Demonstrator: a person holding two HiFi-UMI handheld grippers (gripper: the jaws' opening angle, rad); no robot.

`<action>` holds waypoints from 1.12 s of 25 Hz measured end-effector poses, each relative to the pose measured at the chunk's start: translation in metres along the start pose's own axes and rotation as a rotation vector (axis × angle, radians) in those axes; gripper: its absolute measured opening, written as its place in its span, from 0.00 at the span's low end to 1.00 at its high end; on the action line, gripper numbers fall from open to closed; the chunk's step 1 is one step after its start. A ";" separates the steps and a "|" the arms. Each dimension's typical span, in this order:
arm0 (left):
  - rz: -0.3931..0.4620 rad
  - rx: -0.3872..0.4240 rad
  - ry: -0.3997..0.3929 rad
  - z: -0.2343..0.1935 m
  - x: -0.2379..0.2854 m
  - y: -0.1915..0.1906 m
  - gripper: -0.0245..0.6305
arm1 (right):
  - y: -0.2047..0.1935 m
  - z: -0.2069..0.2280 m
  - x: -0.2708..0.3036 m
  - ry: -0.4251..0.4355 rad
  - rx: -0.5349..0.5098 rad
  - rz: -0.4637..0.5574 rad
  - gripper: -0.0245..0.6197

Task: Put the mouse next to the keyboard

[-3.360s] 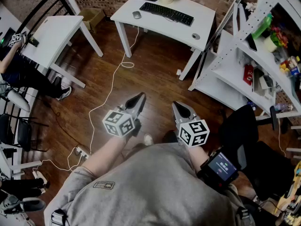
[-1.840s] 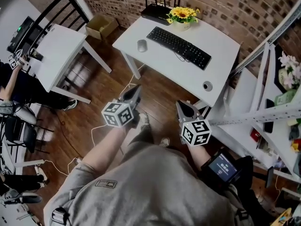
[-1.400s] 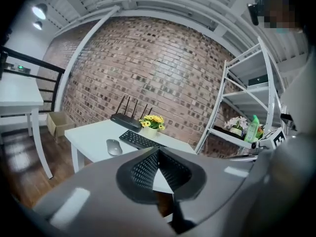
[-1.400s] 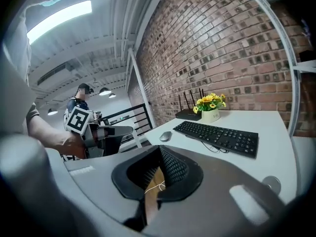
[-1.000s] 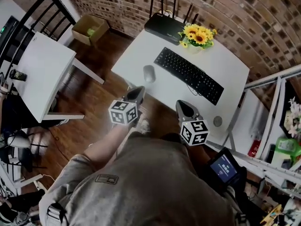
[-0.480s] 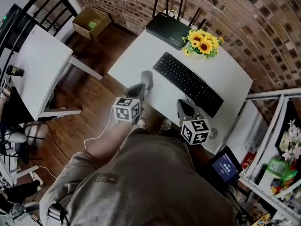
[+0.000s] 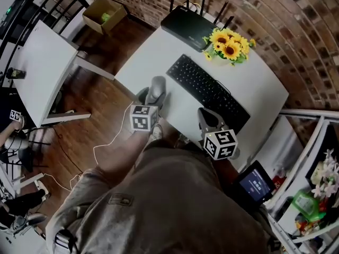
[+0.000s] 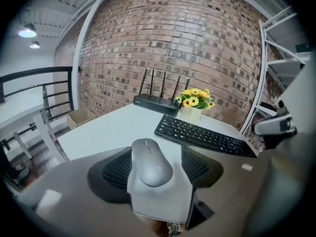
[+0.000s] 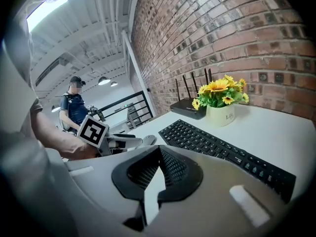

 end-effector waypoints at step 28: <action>-0.225 0.344 -0.236 -0.022 0.018 -0.027 0.50 | 0.007 -0.001 0.018 0.032 0.011 -0.030 0.05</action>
Point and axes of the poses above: the fingertips, and each gripper's own axes: x forward along the fingers, z to its right, y out of its top, the point moved 7 cm from there along -x, backward along the fingers, and after that the axes turned 4 degrees about -y, right-handed, at the moved point
